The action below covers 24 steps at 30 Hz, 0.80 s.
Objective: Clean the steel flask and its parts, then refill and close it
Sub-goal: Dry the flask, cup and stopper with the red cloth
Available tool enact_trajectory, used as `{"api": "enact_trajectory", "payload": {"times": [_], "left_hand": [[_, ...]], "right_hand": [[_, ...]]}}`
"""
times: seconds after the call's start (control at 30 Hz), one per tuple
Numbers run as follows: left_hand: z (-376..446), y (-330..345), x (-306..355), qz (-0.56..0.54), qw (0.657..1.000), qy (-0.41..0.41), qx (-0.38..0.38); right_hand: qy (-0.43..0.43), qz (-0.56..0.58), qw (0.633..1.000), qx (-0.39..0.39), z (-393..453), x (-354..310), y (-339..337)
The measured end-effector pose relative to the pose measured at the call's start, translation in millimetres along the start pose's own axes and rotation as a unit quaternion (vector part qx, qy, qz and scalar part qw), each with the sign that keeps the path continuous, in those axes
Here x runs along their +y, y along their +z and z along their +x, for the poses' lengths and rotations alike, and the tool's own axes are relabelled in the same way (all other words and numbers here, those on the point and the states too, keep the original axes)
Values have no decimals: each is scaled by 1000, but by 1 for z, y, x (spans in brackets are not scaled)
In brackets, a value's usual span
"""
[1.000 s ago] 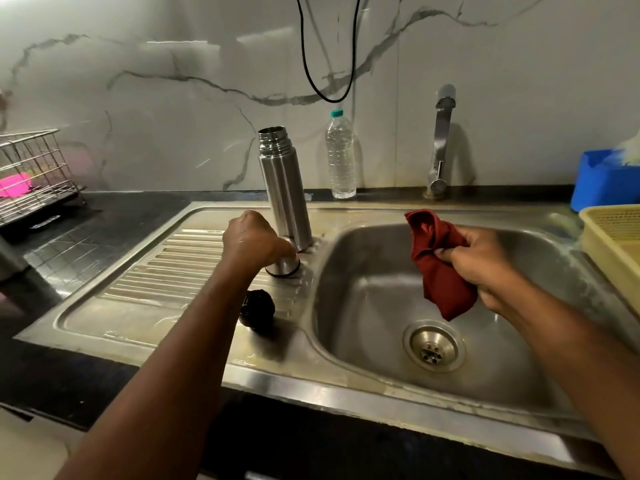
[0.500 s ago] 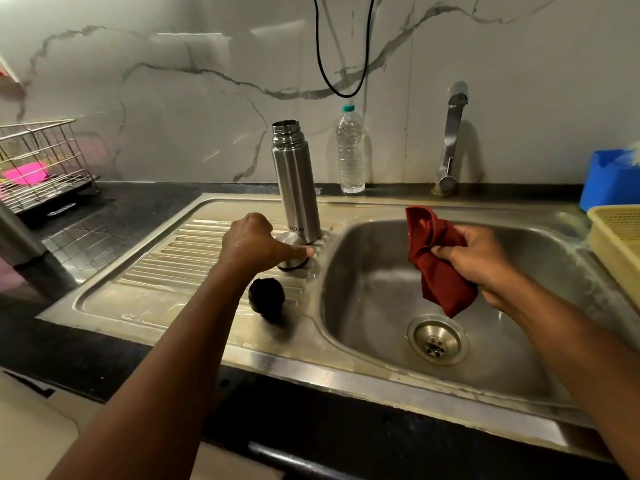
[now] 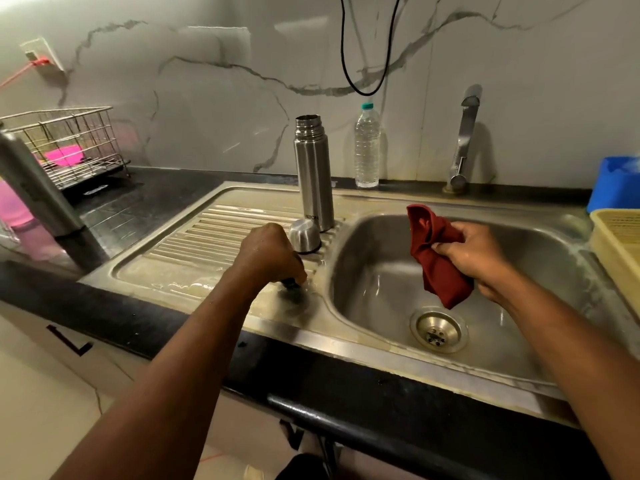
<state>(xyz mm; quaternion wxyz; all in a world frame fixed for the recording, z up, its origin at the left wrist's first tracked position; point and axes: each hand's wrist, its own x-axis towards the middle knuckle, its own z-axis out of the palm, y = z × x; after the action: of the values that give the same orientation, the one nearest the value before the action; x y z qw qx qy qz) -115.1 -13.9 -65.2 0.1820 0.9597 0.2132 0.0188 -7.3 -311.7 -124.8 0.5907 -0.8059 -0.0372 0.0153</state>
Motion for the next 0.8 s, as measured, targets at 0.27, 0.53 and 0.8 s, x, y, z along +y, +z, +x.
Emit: {"api": "enact_trajectory", "payload": {"times": [0.27, 0.53, 0.8], "left_hand": [[31, 54, 94, -218, 968, 116, 35], [74, 117, 168, -359, 930, 75, -5], [79, 142, 160, -383, 903, 194, -18]], "right_hand": [[-27, 30, 996, 74, 13, 2, -13], [-60, 75, 982, 164, 24, 5, -26], [-277, -192, 930, 147, 16, 11, -18]]}}
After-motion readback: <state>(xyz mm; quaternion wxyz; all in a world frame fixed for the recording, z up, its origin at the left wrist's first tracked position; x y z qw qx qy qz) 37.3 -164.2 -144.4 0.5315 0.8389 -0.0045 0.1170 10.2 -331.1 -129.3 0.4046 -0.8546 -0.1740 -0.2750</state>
